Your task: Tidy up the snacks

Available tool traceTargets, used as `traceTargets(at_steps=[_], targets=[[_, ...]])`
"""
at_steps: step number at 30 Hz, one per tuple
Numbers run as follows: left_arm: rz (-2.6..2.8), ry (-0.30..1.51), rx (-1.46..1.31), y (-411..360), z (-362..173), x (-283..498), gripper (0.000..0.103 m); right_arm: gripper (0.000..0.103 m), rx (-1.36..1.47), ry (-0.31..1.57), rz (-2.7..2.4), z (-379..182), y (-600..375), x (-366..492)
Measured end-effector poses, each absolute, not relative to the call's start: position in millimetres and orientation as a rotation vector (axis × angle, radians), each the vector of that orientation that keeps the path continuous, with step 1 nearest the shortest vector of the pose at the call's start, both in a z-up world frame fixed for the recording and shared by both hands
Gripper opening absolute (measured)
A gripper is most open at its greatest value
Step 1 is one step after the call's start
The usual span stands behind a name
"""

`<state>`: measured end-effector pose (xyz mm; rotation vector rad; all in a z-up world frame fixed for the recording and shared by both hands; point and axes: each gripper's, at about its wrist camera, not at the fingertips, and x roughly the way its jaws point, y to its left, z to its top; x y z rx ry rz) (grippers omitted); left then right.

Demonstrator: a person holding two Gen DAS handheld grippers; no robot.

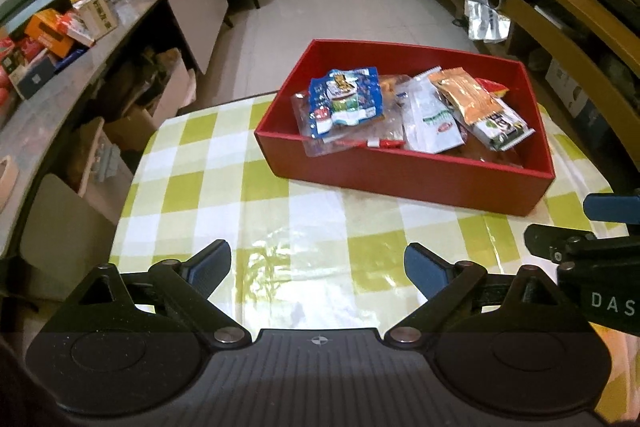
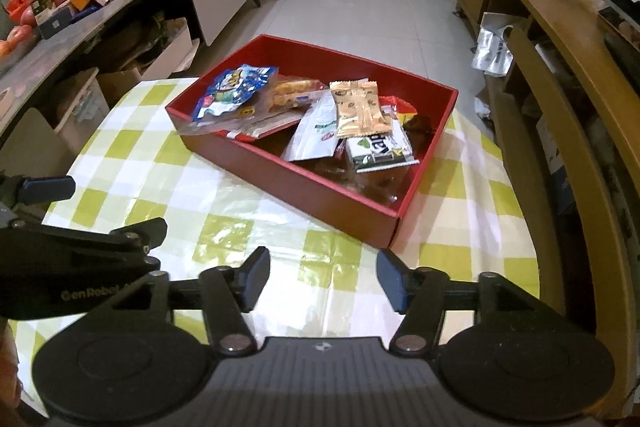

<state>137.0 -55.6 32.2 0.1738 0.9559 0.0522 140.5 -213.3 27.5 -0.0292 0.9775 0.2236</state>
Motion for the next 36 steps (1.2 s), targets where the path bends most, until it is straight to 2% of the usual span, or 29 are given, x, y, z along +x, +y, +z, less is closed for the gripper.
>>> traceTargets(at_steps=[36], targets=[[0.061, 0.931, 0.236, -61.9, 29.4, 115.3, 0.099, 0.067, -0.076, 1.022, 0.228, 20.4, -210.0, 125.9]])
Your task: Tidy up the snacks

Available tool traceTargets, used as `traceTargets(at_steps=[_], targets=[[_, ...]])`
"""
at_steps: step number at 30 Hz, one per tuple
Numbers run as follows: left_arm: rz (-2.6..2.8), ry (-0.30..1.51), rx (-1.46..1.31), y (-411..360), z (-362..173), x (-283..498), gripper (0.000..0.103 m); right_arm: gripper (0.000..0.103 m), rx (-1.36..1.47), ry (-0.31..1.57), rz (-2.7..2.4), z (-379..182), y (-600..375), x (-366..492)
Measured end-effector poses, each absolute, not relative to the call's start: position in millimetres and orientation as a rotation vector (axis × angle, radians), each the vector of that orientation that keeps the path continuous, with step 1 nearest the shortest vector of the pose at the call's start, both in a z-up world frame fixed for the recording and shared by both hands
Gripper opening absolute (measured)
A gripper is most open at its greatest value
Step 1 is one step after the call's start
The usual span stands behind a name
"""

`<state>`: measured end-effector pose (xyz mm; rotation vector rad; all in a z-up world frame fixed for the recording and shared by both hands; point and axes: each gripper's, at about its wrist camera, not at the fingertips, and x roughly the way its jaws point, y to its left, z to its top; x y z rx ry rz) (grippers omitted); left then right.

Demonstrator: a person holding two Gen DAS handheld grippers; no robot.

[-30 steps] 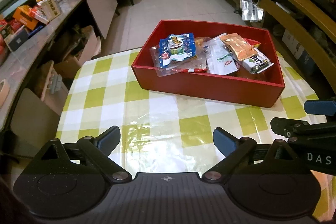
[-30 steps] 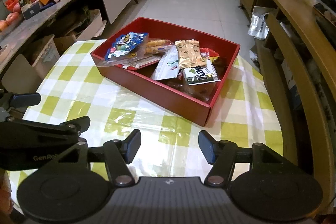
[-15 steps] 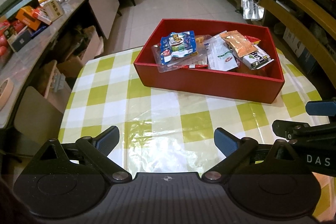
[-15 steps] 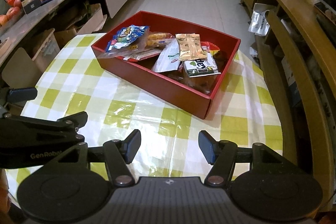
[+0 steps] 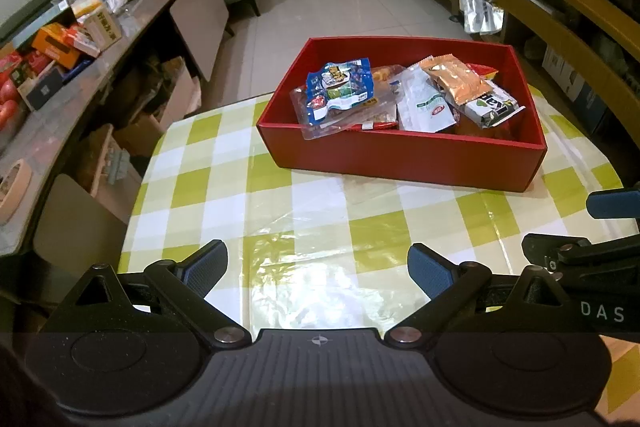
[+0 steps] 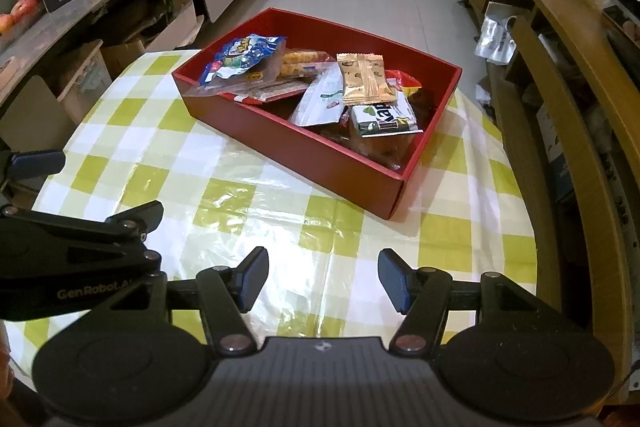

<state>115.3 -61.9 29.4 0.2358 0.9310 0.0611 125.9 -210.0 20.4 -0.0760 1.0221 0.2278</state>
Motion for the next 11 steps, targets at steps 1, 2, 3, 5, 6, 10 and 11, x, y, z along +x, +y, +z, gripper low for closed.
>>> traceTargets(at_steps=[1, 2, 3, 5, 6, 10, 11], targets=[[0.062, 0.928, 0.240, -62.4, 29.4, 115.0, 0.099, 0.067, -0.077, 1.022, 0.227, 20.4, -209.8, 126.0], [0.063, 0.924, 0.244, -63.0, 29.6, 114.9, 0.099, 0.067, -0.078, 1.023, 0.227, 20.3, -209.8, 126.0], [0.064, 0.921, 0.249, -63.6, 29.7, 114.5, 0.099, 0.067, -0.078, 1.023, 0.227, 20.2, -209.8, 126.0], [0.066, 0.918, 0.255, -64.5, 29.8, 113.8, 0.099, 0.067, -0.080, 1.023, 0.227, 20.0, -209.8, 126.1], [0.067, 0.918, 0.256, -64.5, 29.7, 113.9, 0.099, 0.067, -0.079, 1.023, 0.228, 19.9, -209.8, 126.1], [0.068, 0.924, 0.254, -64.0, 28.9, 114.5, 0.099, 0.067, -0.080, 1.025, 0.229, 19.3, -210.3, 126.3], [0.069, 0.922, 0.255, -64.1, 29.0, 114.3, 0.099, 0.068, -0.080, 1.025, 0.229, 19.0, -210.8, 126.3]])
